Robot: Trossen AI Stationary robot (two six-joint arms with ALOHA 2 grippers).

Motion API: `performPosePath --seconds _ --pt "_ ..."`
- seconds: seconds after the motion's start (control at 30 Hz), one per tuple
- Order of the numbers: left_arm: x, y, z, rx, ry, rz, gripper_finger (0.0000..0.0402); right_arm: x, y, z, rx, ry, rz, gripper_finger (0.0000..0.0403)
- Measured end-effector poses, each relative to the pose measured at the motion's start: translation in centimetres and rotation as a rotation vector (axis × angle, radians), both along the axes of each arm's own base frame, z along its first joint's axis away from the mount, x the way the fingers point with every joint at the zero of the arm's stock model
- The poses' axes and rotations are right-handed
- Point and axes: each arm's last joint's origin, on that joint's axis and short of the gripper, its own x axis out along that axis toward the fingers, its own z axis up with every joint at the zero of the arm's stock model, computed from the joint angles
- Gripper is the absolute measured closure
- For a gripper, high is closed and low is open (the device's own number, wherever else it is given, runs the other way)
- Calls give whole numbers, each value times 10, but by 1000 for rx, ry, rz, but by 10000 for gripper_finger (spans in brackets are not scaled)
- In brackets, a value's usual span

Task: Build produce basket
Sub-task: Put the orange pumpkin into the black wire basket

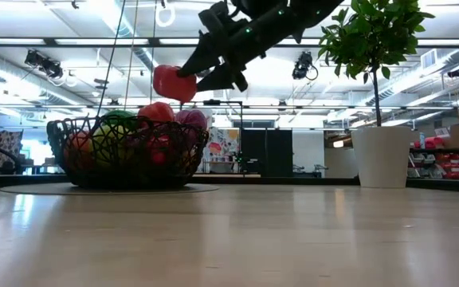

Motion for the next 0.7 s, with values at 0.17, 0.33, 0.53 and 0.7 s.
performPosePath --seconds 0.17,0.33,0.53,0.7 --pt "-1 16 6 26 0 30 2 2 -8 -2 23 -19 8 126" --pt "1 30 8 44 61 -21 2 4 -3 -5 41 -16 10 124" --pt "2 52 12 52 143 -134 2 5 1 -4 68 -36 -55 110" --pt "-4 61 17 74 181 -233 2 9 2 -17 133 -10 -113 73"
